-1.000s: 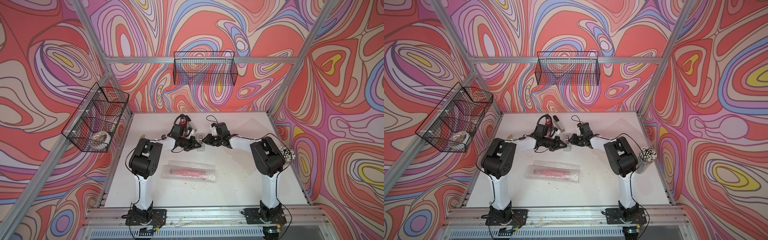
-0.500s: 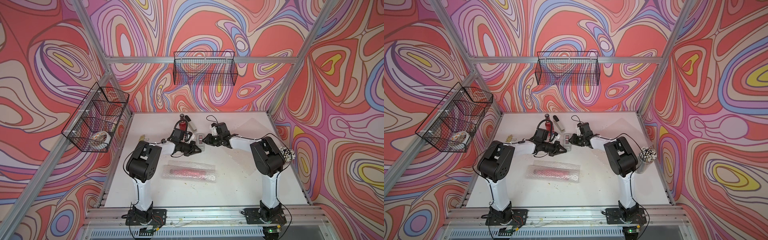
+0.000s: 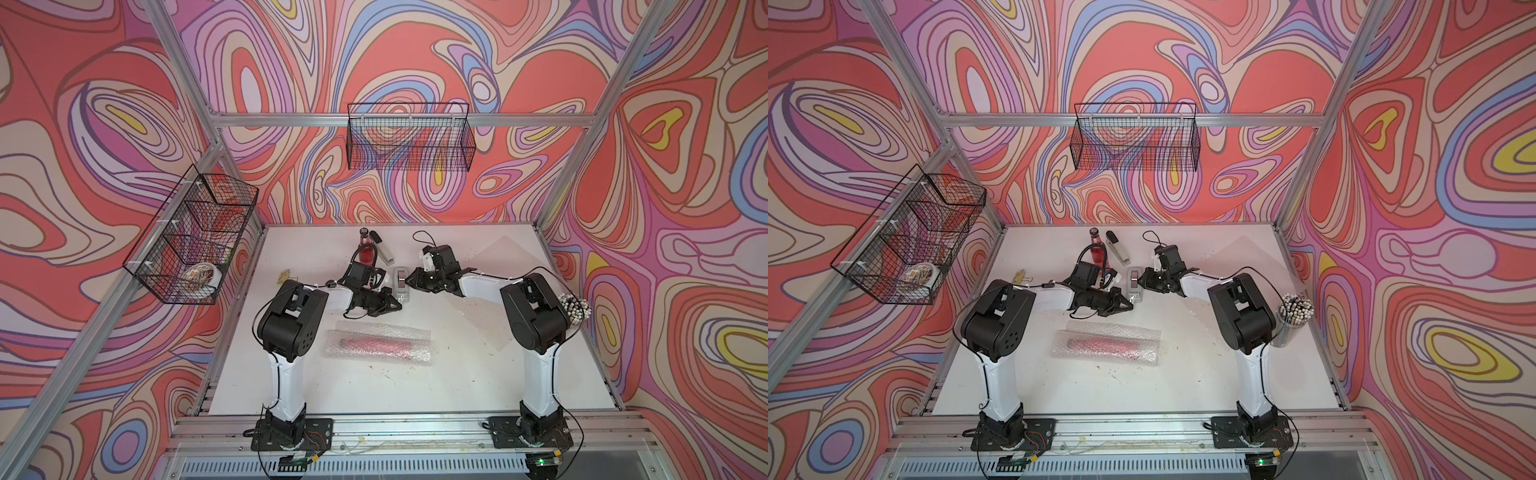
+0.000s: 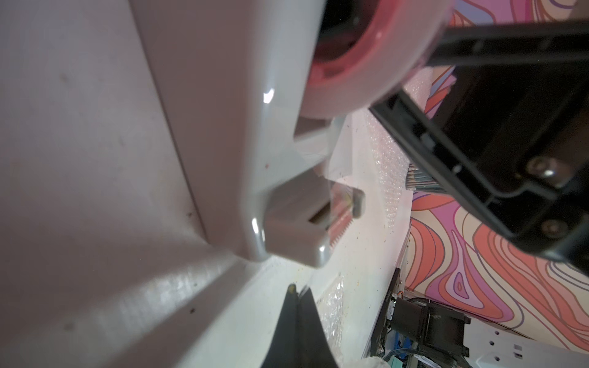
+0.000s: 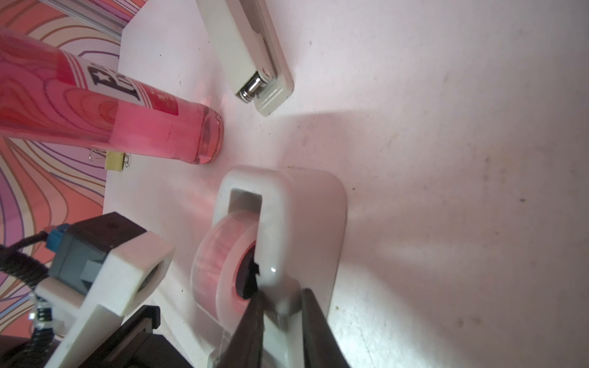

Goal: Wrap wine bottles in bubble wrap
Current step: Tear off the tape using the Tape Cutter.

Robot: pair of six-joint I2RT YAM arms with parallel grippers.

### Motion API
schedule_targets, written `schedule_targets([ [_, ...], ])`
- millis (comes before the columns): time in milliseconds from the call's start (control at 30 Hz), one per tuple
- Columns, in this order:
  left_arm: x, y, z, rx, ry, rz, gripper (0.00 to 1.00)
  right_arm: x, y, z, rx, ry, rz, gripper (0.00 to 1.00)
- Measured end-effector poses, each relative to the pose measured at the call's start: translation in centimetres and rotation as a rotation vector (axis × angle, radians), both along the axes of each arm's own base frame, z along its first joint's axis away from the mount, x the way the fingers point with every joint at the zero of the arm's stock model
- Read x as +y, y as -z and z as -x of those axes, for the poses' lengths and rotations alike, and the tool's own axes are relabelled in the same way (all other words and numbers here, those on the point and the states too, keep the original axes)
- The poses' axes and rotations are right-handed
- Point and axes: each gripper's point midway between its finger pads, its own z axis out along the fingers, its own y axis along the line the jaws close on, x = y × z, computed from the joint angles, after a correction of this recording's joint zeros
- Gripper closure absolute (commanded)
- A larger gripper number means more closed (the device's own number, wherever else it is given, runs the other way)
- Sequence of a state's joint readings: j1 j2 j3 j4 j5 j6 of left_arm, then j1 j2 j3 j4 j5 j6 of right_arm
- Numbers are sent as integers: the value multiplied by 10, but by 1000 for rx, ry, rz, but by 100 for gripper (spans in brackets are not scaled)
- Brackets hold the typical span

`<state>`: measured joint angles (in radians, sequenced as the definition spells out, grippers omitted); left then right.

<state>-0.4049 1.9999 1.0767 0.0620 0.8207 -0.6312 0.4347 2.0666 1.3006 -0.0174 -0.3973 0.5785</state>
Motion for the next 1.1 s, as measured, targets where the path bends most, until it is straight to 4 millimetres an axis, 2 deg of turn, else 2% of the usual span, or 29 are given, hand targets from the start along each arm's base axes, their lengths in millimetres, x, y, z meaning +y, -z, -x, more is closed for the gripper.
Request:
schedule_targets([
  [167, 1, 7, -4, -22, 7, -27, 100, 0, 0, 0, 0, 0, 0, 78],
  [233, 4, 16, 2, 12, 10, -52, 100, 0, 0, 0, 0, 0, 0, 78],
  [533, 0, 17, 9, 24, 37, -36, 100, 0, 0, -1, -3, 1, 0, 75],
  [700, 6, 12, 16, 48, 34, -69, 100, -3, 3, 0, -8, 1, 22, 57],
  [900, 14, -21, 27, 15, 49, -92, 100, -12, 0, 12, -23, -21, 66, 39],
  [1100, 27, -60, 47, -38, 76, -122, 100, -16, -44, 36, -130, -92, 59, 27],
])
